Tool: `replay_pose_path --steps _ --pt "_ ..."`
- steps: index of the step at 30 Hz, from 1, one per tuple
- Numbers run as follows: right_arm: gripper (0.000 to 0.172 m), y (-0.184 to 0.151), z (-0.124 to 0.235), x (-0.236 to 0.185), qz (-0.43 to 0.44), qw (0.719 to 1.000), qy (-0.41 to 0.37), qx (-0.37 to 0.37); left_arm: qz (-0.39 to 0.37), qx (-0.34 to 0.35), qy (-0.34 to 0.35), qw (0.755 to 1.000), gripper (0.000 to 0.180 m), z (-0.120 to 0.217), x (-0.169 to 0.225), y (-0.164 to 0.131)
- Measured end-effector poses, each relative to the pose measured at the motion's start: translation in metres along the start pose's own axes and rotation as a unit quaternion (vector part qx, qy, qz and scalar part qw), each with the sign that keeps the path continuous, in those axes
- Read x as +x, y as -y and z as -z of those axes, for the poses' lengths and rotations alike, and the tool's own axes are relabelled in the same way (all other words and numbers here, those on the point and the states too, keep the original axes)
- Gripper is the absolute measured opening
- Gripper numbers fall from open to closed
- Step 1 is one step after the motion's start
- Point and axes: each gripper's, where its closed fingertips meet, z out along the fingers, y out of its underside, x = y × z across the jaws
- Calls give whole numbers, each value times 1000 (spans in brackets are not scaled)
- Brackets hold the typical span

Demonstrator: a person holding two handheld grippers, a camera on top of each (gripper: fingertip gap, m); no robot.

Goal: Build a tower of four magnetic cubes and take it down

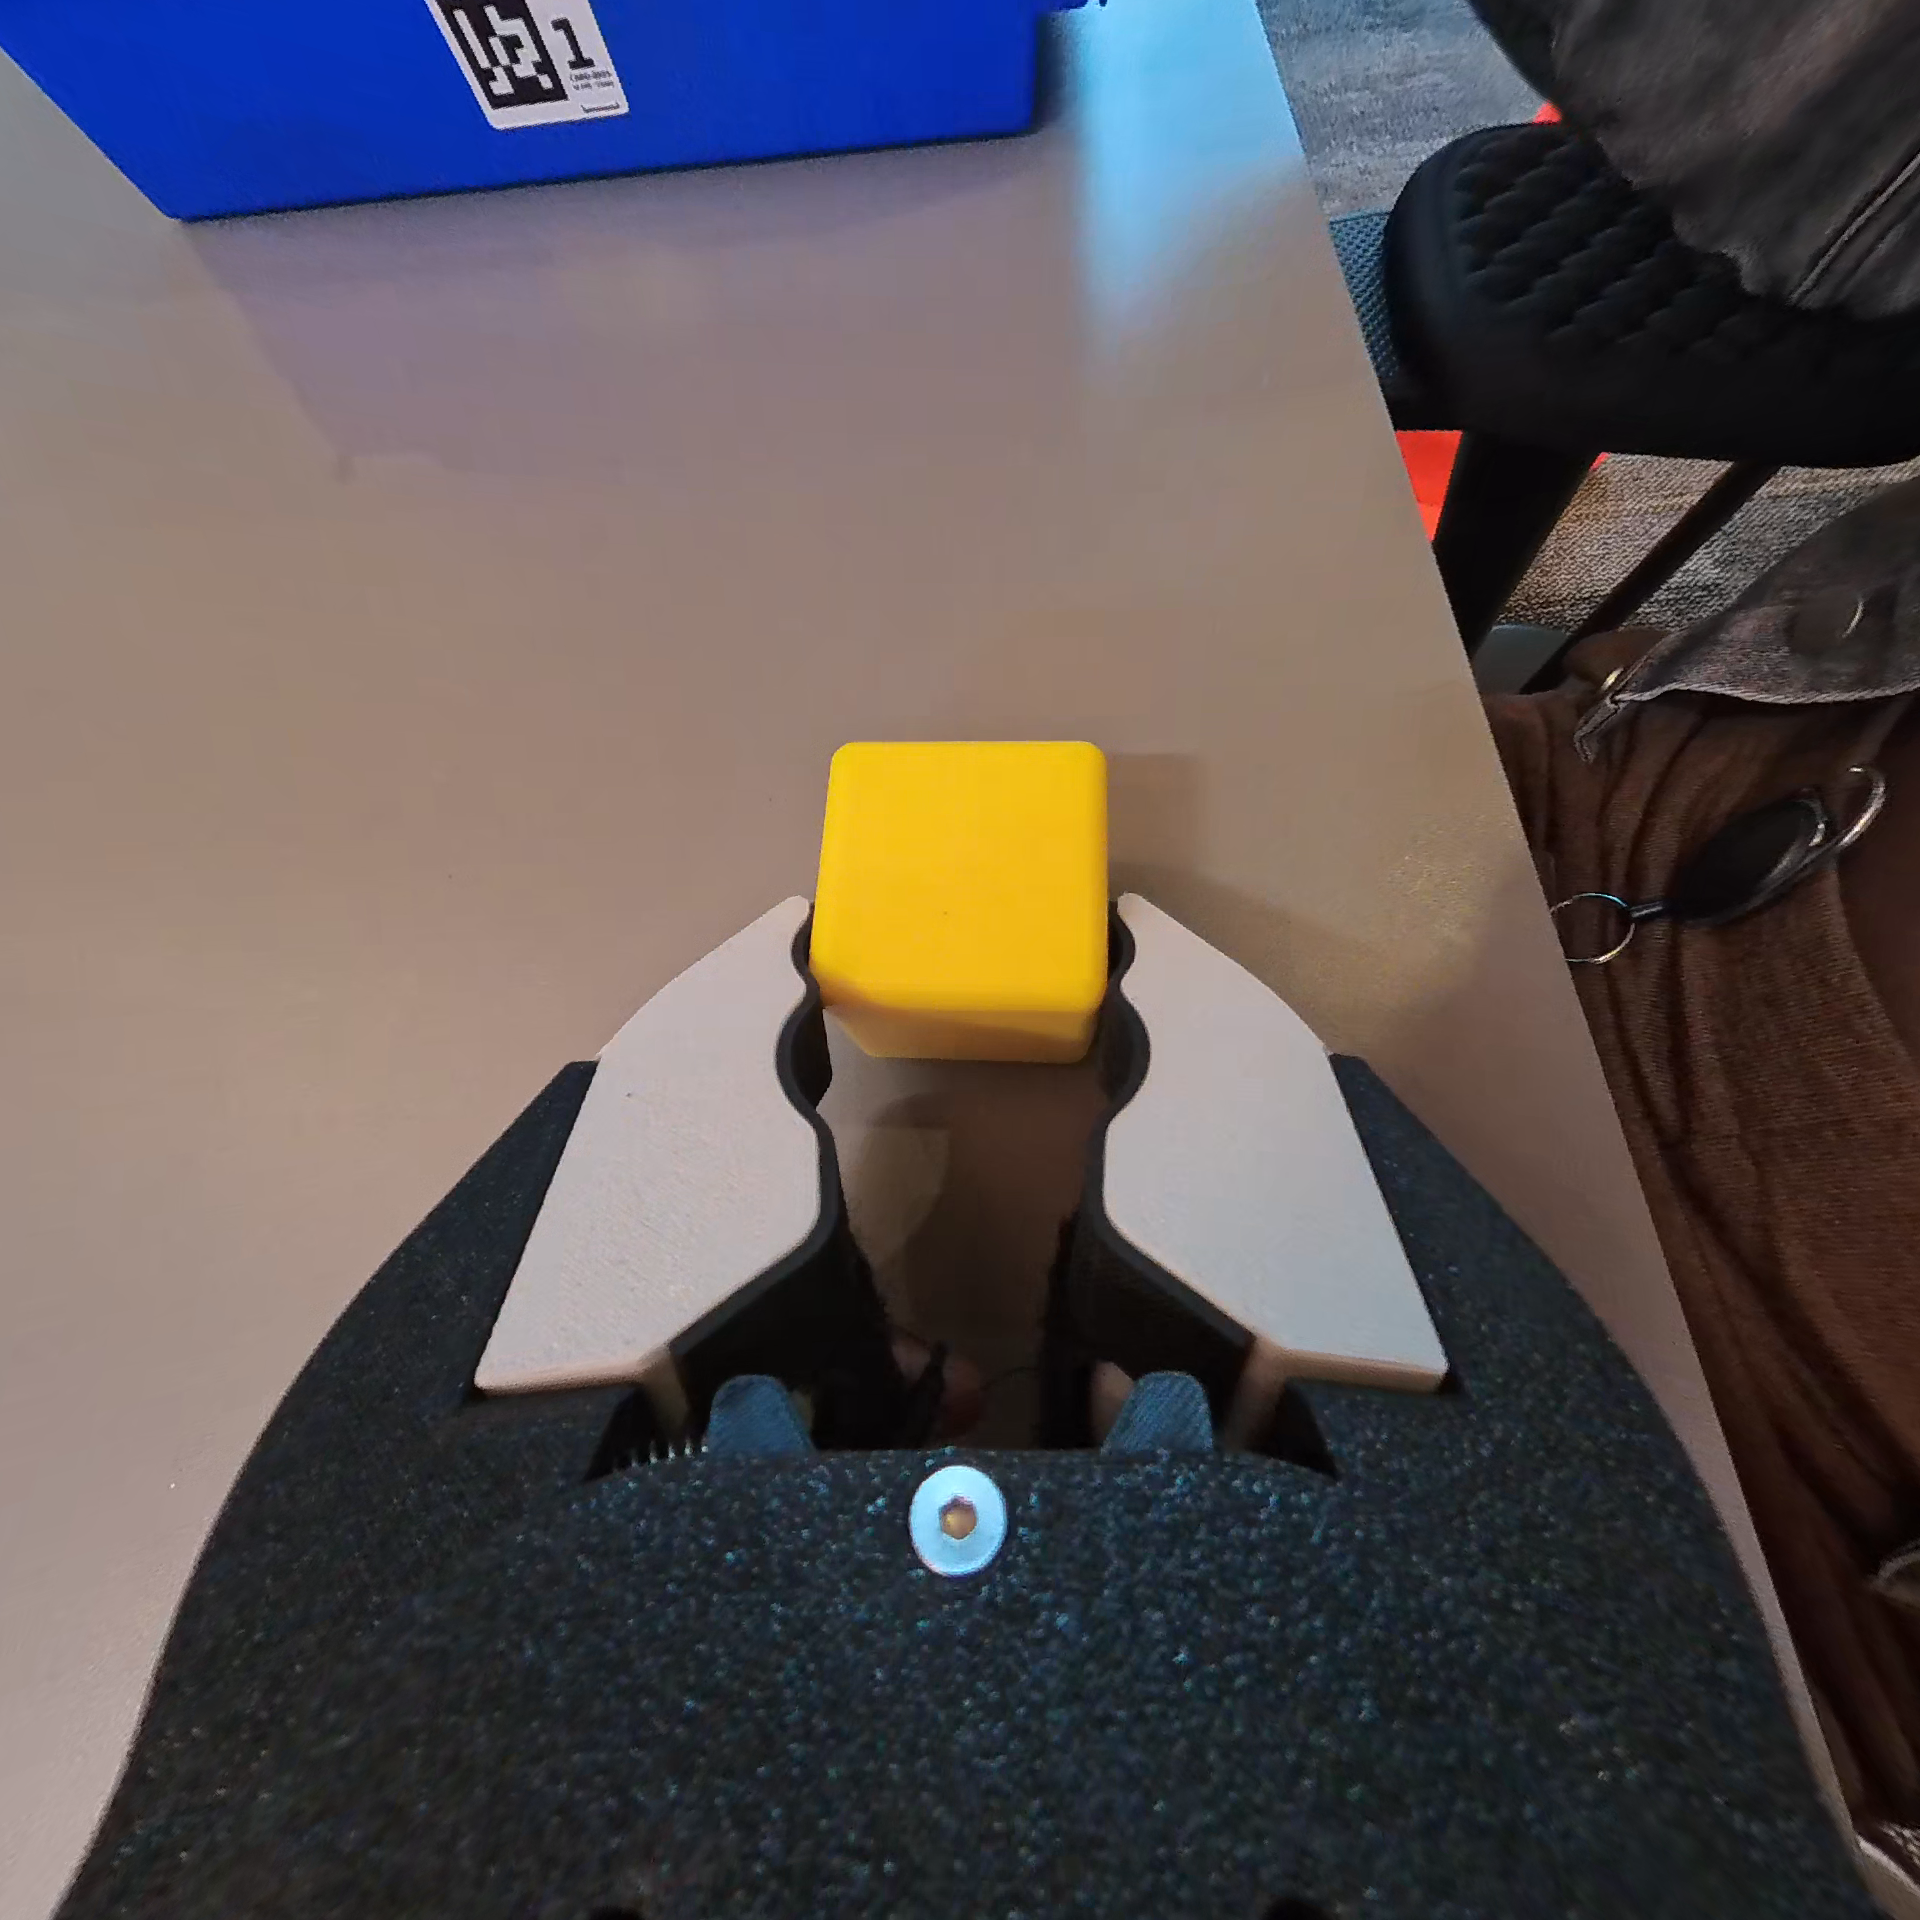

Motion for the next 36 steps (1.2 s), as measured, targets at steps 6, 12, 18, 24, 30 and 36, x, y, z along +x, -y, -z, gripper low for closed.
replay_pose_path --steps 6,12,18,24,30,36 --pt "48 -8 -9 -1 12 1000 -10 -24 0 0 0 1000 49 0 0 0" --pt "54 -3 -7 3 16 1000 -23 -9 0 0 0 1000 49 -1 0 0" --pt "77 83 75 1 -6 955 -41 294 0 0 0 1000 49 -1 0 1" --pt "78 109 179 -160 174 830 271 455 1 0 -1 1000 49 -1 0 1" --pt "84 32 135 -271 393 784 407 256 5 16 -4 1000 98 2 0 5" --pt "83 -20 84 -311 450 763 450 114 33 108 -18 993 146 22 -1 30"
